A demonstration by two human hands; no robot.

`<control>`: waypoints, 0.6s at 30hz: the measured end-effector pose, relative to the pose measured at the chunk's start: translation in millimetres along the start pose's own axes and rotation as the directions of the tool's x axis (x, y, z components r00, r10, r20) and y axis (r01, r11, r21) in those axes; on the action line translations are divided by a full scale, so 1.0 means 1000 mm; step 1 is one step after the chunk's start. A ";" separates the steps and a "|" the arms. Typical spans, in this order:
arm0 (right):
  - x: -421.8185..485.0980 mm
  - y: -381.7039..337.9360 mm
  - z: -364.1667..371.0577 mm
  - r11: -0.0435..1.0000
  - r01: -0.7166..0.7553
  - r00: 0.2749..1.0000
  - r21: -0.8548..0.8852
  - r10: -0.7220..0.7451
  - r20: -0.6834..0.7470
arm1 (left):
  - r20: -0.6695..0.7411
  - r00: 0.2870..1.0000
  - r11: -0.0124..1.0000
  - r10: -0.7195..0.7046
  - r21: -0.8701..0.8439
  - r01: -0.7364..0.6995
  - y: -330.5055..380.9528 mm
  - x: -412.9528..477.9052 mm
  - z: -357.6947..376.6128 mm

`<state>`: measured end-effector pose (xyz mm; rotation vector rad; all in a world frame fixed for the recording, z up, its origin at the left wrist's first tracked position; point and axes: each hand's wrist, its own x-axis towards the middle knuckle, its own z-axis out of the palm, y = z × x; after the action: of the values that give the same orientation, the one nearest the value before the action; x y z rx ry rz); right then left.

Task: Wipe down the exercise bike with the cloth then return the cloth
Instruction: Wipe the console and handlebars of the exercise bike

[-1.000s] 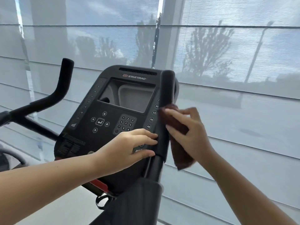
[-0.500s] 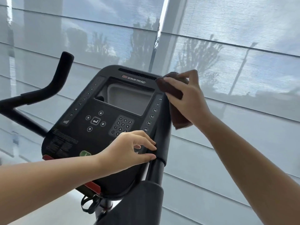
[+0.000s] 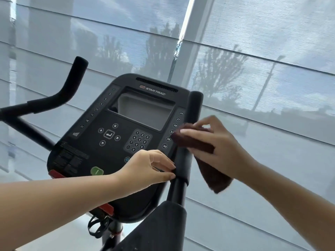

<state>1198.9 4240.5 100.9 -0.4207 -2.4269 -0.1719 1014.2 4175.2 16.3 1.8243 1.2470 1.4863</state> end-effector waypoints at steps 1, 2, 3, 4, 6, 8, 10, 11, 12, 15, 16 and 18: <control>0.017 0.004 -0.003 0.997 0.010 0.994 -0.082 -0.019 -0.108 | 0.001 1.000 1.000 -0.007 0.011 0.007 0.000 0.001 -0.001; 0.033 0.008 -0.005 0.987 -0.011 0.982 -0.160 -0.020 -0.189 | 0.002 1.000 1.000 -0.010 0.019 0.010 0.000 0.001 -0.001; 0.047 0.012 -0.005 0.976 -0.060 0.972 -0.211 0.009 -0.235 | 0.002 1.000 1.000 -0.013 0.025 0.013 -0.001 0.001 -0.001; 0.056 0.015 -0.003 0.967 -0.117 0.966 -0.226 0.059 -0.251 | 0.000 1.000 0.999 -0.017 0.028 0.017 -0.001 0.001 -0.001; 0.056 0.019 0.004 0.965 -0.183 0.964 -0.187 0.139 -0.228 | -0.006 0.999 0.999 -0.034 0.021 0.034 -0.002 0.000 0.000; 0.035 0.017 0.014 0.977 -0.177 0.981 -0.118 0.166 -0.098 | -0.024 0.996 0.996 -0.083 -0.040 0.082 -0.005 -0.002 0.001; 0.002 0.009 0.022 0.983 -0.181 0.979 -0.015 0.182 0.089 | -0.025 0.990 0.983 -0.140 -0.120 0.136 -0.006 -0.005 0.001; -0.012 0.003 0.023 0.978 -0.203 0.970 0.054 0.193 0.149 | -0.016 0.989 0.980 -0.149 -0.138 0.145 -0.006 -0.007 0.001; -0.021 0.000 0.022 0.969 -0.220 0.962 0.114 0.196 0.189 | -0.003 0.989 0.979 -0.148 -0.141 0.146 -0.006 -0.010 0.000; -0.019 -0.003 0.008 0.981 -0.167 0.947 0.097 0.133 0.291 | 0.043 0.989 0.986 -0.139 -0.091 0.142 -0.001 -0.015 -0.005; -0.011 -0.002 0.003 0.991 -0.124 0.954 0.043 0.108 0.279 | 0.056 0.989 0.988 -0.138 -0.059 0.141 0.002 -0.017 -0.008; 0.012 0.003 -0.002 0.992 -0.102 0.986 -0.078 0.111 0.127 | 0.069 0.991 0.993 -0.117 0.032 0.115 0.008 -0.019 -0.015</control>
<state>1192.4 4245.5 110.6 -0.6101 -2.5251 -0.1902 1003.2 4151.9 17.8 1.7740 1.3225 1.3370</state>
